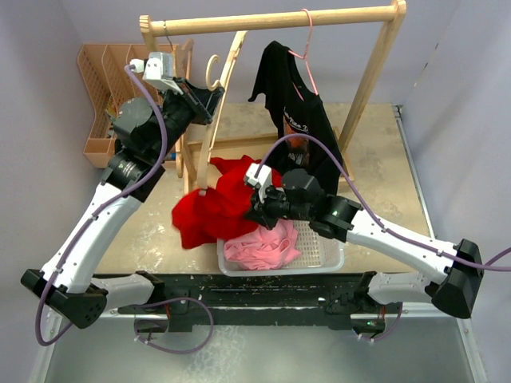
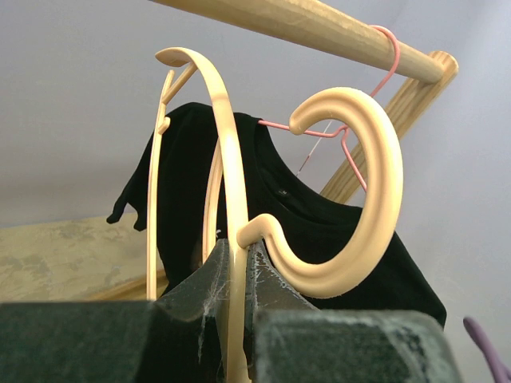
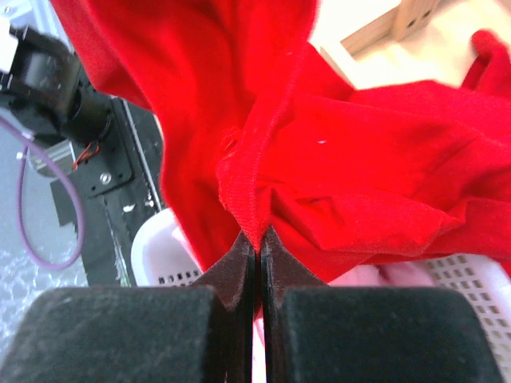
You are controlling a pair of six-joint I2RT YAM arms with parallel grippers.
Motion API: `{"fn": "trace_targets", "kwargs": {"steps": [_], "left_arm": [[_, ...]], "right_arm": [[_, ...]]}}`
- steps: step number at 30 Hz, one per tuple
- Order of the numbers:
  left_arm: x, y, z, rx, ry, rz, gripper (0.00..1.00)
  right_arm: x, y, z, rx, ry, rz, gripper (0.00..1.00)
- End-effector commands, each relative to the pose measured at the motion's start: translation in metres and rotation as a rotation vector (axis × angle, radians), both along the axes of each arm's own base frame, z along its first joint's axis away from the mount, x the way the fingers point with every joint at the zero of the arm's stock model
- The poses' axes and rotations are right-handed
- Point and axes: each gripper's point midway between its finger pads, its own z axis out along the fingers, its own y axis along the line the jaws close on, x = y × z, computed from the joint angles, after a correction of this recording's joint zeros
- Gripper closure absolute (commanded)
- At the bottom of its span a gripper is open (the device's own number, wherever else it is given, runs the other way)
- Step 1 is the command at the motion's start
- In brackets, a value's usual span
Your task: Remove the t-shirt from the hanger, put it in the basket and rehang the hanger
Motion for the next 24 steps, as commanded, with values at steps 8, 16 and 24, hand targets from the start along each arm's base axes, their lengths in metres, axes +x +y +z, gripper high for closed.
{"fn": "trace_targets", "kwargs": {"steps": [8, 16, 24], "left_arm": [[0.013, 0.013, 0.059, -0.179, -0.155, 0.087, 1.0], [0.04, 0.011, 0.085, -0.215, -0.197, 0.144, 1.0], [0.066, 0.01, 0.092, -0.191, -0.191, 0.212, 1.0]], "right_arm": [[-0.01, 0.001, -0.002, 0.04, 0.026, 0.012, 1.0], [-0.014, 0.009, -0.005, 0.044, 0.039, 0.024, 1.0], [-0.02, 0.014, -0.007, 0.046, 0.044, 0.026, 1.0]]}}
